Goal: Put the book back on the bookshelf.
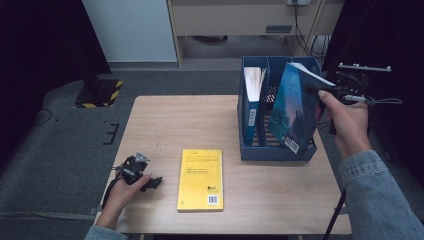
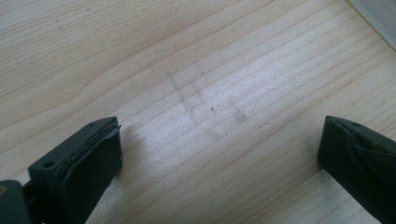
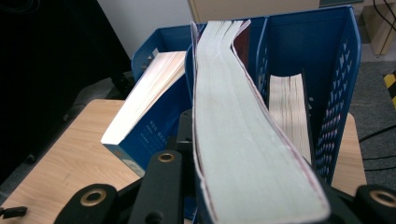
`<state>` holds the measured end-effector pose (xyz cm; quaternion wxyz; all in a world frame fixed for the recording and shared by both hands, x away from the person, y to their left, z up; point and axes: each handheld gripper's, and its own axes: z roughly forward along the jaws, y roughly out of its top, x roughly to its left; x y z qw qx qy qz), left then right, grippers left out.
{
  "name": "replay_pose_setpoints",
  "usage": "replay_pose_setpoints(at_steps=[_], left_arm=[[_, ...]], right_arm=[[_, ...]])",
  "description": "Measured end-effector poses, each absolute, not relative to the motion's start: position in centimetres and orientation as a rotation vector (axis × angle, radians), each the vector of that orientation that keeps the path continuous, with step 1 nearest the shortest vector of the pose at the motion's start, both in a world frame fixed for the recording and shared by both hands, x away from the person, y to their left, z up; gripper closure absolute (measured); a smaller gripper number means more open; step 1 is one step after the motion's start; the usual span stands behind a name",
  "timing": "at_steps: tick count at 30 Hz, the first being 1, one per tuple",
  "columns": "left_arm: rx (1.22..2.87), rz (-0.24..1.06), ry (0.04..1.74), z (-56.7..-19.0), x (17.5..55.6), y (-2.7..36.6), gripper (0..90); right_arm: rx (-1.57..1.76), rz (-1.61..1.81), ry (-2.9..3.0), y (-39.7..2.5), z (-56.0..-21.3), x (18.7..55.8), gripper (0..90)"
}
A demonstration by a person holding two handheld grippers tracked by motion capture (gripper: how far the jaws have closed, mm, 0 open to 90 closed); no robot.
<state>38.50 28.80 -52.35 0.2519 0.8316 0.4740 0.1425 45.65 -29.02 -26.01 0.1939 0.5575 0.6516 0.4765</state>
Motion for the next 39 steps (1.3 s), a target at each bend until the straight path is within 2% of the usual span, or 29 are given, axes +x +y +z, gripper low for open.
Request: replay_pose_setpoints(at_steps=[39], left_arm=[[2.266, 0.384, 1.276, -52.3, 38.5, 28.7, 0.0]], right_arm=[[1.543, 1.269, 1.775, -25.1, -26.9, 49.4, 73.5]])
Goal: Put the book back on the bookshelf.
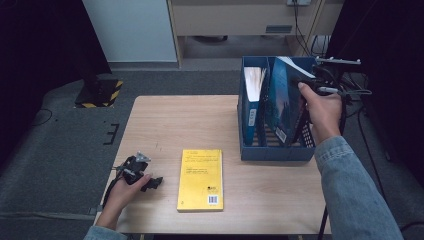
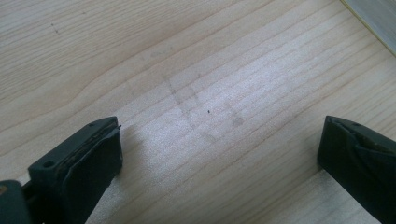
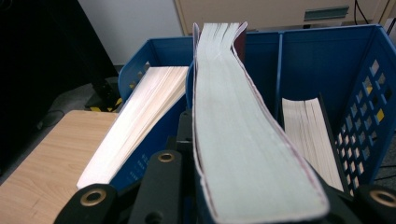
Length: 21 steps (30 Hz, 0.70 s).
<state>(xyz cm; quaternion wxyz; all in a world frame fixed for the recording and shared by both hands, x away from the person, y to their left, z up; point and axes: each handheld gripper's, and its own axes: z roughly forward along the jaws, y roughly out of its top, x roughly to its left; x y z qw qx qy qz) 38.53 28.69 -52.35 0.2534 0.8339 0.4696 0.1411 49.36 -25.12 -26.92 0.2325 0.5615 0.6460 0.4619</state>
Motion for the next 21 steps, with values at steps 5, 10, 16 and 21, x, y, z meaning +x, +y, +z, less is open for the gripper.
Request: replay_pose_setpoints(at_steps=[5, 10, 16, 21], left_arm=[[2.268, 0.384, 1.277, -52.3, 38.5, 28.7, 0.0], [2.269, 0.38, 1.276, -52.3, 38.6, 28.6, 0.0], [2.269, 0.38, 1.272, -52.3, 38.6, 28.7, 0.0], [2.266, 0.382, 1.269, -52.4, 38.6, 28.6, 0.0]], right_arm=[[1.533, 1.265, 1.773, -24.4, -26.9, 50.2, 73.5], [1.531, 1.257, 1.771, -23.7, -27.1, 51.0, 73.5], [1.535, 1.254, 1.747, -23.3, -27.8, 52.3, 73.5], [1.543, 1.262, 1.724, -23.3, -28.5, 52.9, 73.5]])
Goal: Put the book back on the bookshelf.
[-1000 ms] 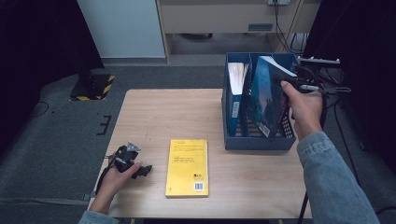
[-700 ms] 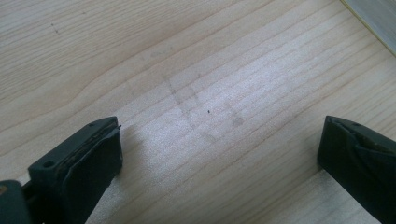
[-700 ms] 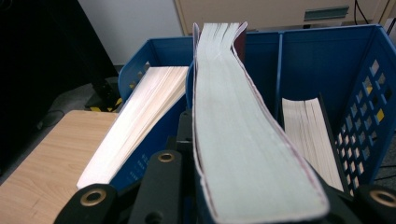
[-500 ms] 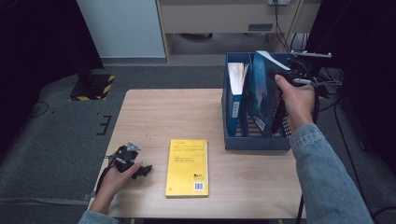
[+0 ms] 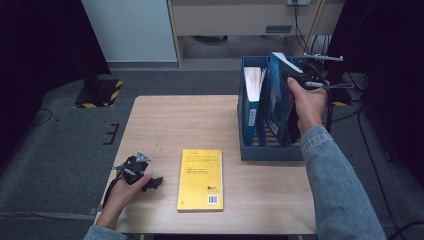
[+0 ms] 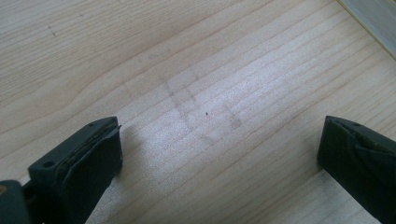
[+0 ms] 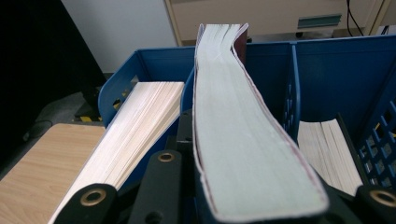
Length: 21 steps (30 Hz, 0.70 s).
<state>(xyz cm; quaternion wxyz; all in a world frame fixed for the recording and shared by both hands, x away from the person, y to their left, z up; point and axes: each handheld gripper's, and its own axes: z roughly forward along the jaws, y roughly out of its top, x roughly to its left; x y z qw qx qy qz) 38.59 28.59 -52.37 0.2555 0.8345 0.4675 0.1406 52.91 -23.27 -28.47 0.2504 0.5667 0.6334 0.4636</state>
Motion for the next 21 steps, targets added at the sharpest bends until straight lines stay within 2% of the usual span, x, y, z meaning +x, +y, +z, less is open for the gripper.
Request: replay_pose_setpoints(at_steps=[21], left_arm=[[2.264, 0.384, 1.267, -52.4, 38.6, 28.5, 0.0]], right_arm=[[1.572, 1.247, 1.695, -23.0, -31.2, 53.8, 73.5]])
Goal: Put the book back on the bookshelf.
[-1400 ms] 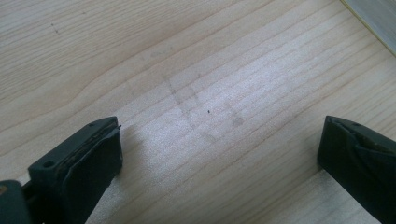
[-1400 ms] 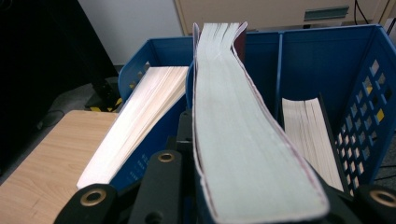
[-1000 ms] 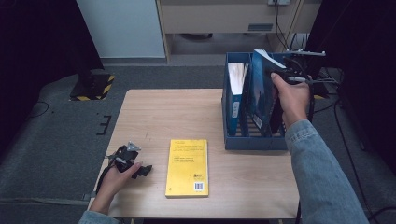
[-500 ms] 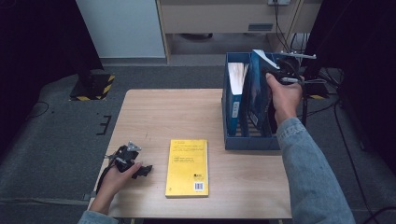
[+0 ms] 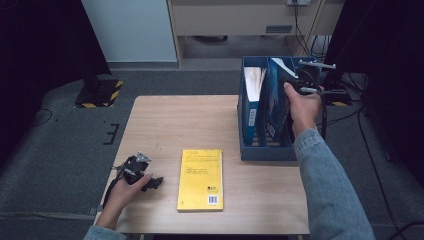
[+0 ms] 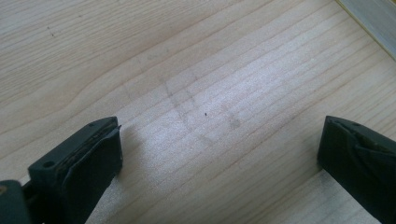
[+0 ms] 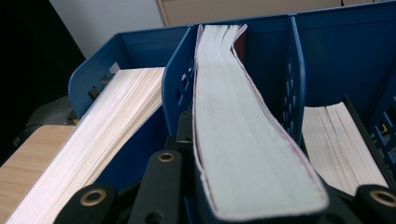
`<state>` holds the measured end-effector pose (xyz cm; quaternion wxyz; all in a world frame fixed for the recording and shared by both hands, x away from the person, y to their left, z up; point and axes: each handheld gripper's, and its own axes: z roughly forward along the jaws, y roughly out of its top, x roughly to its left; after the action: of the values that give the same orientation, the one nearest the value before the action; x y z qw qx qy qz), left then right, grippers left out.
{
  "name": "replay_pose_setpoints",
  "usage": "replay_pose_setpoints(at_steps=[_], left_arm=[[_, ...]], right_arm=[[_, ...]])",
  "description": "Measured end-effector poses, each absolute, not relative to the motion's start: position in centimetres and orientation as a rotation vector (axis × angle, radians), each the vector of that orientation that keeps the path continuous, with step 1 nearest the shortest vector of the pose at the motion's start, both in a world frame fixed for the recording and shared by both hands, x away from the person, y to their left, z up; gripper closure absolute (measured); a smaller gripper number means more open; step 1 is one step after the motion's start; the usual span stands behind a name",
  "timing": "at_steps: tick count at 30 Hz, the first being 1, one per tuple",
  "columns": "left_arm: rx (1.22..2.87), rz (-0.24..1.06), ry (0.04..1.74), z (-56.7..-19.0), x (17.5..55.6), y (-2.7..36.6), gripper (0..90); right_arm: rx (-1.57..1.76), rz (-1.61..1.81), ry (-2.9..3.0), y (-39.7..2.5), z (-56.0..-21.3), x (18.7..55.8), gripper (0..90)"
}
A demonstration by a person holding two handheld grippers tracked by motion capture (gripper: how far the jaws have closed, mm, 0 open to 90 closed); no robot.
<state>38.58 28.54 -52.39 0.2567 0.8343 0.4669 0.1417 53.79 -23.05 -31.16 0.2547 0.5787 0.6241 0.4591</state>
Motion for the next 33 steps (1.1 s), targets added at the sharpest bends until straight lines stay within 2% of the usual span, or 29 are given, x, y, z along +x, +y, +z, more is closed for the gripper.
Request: replay_pose_setpoints(at_steps=[33], left_arm=[[2.265, 0.384, 1.265, -52.4, 38.6, 28.5, 0.0]], right_arm=[[1.593, 1.228, 1.695, -23.0, -33.1, 53.9, 73.4]])
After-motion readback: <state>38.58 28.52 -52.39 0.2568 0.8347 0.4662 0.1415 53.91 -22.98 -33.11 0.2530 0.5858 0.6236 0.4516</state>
